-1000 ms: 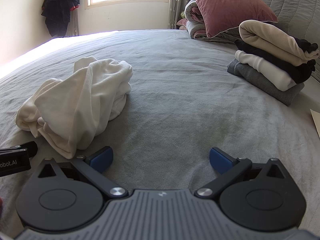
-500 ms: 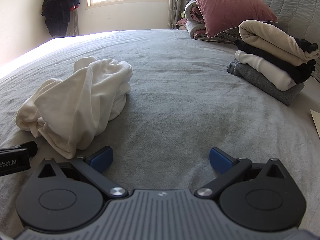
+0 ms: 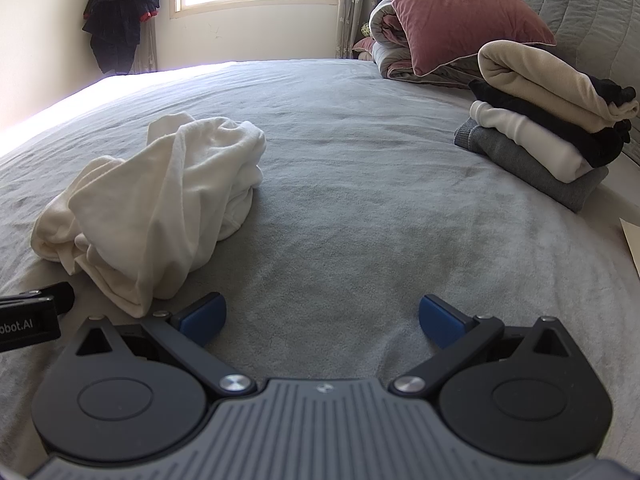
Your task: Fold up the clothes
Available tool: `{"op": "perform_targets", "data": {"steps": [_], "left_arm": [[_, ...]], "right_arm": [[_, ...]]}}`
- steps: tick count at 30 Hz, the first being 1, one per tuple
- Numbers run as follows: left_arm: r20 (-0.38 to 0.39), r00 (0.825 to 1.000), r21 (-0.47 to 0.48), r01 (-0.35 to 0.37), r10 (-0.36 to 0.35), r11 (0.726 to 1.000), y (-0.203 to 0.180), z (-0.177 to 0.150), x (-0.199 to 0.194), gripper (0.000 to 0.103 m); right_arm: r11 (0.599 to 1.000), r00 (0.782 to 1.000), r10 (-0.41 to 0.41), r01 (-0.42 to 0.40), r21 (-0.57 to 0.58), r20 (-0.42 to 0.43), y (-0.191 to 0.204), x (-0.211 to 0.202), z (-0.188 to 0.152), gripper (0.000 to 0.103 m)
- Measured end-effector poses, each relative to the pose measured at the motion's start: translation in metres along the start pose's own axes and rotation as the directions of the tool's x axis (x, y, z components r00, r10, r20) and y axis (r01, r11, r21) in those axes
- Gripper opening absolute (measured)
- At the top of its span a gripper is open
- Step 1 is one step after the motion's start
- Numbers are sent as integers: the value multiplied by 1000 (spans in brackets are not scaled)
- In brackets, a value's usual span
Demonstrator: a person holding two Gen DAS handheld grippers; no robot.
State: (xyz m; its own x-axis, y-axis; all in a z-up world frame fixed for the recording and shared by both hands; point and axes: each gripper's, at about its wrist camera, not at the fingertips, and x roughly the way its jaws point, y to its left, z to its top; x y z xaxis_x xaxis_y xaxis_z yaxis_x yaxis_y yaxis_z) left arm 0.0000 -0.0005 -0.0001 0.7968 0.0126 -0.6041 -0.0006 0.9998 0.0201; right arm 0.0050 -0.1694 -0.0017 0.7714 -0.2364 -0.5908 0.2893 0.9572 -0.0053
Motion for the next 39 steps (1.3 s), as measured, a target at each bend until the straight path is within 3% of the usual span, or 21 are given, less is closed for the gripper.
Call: {"op": "perform_targets", "data": {"steps": [26, 34, 39], "left_arm": [[2, 1000, 23, -21, 21, 999, -5, 0, -3, 103], [-42, 999, 16, -11, 12, 1000, -2, 11, -2, 103], [-29, 998, 50, -61, 62, 997, -3, 25, -10, 103]], "right_arm": [[1000, 1000, 1, -1, -11, -2, 1, 1, 0, 103], [1000, 1000, -3, 3, -18, -12, 3, 2, 1, 103], [1000, 1000, 0, 0, -16, -24, 2, 3, 3, 103]]}}
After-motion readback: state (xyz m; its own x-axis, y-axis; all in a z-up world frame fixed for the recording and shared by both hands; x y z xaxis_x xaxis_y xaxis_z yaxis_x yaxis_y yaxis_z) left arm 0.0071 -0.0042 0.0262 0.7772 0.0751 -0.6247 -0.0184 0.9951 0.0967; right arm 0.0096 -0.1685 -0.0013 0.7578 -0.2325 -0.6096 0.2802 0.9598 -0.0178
